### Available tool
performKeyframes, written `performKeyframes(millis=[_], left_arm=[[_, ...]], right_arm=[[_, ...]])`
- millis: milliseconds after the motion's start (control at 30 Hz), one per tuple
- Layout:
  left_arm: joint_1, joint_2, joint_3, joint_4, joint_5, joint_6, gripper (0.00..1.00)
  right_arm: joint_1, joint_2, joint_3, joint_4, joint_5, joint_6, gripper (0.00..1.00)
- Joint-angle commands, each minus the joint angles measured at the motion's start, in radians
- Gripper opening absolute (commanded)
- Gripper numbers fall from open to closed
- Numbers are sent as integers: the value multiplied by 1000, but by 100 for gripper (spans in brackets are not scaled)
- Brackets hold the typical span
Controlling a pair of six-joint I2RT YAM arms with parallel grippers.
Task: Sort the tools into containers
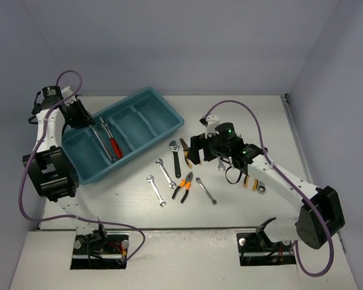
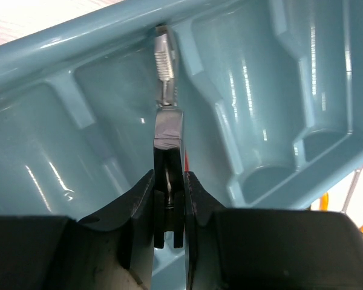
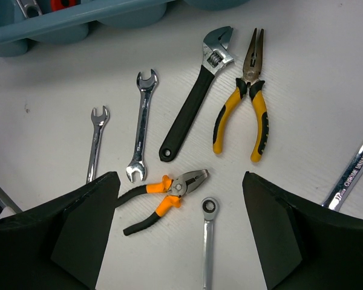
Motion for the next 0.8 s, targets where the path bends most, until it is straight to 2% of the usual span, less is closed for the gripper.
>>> performKeyframes(millis=[0, 200, 333, 500, 533, 667, 767], left_arm=[[-15, 14, 16, 41, -33, 19, 2], [-28, 64, 3, 48, -52, -6, 16], [-30, 55, 3, 48, -70, -17, 30], [-30, -21, -4, 45, -140, -37, 61], [-30, -37, -6, 46, -144, -47, 65], [-39, -106, -14, 46, -141, -99, 71], [-87, -209, -44, 46, -198, -127, 73]], right_arm=[[1, 23, 17, 56, 13, -1, 80], [3, 62, 39, 53, 25, -1, 80], [3, 101, 58, 53, 71, 18, 80], [16, 152, 99, 51, 136, 61, 80], [22, 163, 106, 51, 154, 68, 80], [60, 209, 142, 47, 228, 86, 75], [102, 267, 189, 40, 310, 131, 69]])
